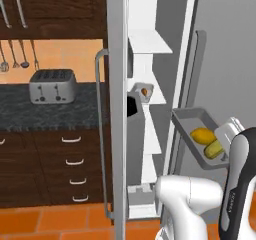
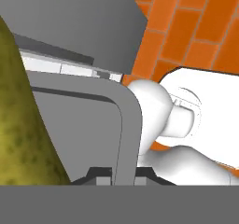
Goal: Take the meat container that has the chicken drumstick and place it on the second highest rack of the freezer. Then take the vegetable container that has the lemon and cucumber and place it on the highest rack of the freezer.
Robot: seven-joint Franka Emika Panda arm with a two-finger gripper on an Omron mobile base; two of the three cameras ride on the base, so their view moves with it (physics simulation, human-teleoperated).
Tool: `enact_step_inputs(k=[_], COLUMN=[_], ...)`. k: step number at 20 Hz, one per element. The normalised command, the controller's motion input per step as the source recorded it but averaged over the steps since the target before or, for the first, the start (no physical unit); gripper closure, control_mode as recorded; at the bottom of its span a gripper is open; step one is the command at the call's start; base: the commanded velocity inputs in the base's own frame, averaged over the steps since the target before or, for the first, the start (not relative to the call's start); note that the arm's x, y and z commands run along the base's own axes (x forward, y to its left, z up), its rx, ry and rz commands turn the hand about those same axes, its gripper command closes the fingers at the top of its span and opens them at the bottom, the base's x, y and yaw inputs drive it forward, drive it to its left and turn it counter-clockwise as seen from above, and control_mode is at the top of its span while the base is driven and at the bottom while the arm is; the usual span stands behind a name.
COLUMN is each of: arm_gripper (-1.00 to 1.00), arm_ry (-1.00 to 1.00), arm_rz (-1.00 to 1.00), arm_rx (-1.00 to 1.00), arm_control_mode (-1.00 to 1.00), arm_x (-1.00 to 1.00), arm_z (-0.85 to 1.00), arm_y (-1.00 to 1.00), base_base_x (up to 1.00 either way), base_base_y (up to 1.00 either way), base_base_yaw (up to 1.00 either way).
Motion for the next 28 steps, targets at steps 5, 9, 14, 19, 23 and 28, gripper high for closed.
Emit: enact_step_inputs(k=[5,9,14,19,23,28], arm_gripper=[1.0,1.0,1.0,1.0,1.0,1.0], arm_ry=[0.0,0.0,0.0,0.0,0.0,0.0], arm_rz=[0.0,0.0,0.0,0.0,0.0,0.0], arm_rx=[0.0,0.0,0.0,0.0,0.0,0.0], arm_control_mode=[1.0,1.0,1.0,1.0,1.0,1.0], arm_x=[0.0,0.0,0.0,0.0,0.0,0.0], arm_z=[0.0,0.0,0.0,0.0,0.0,0.0], arm_y=[0.0,0.0,0.0,0.0,0.0,0.0], base_base_x=[0.16,0.2,0.13,0.3,0.48,0.65], base_base_y=[-0.81,-0.44,-0.01,-0.2,-0.08,-0.06], base_base_yaw=[0.24,0.23,0.36,0.41,0.27,0.21])
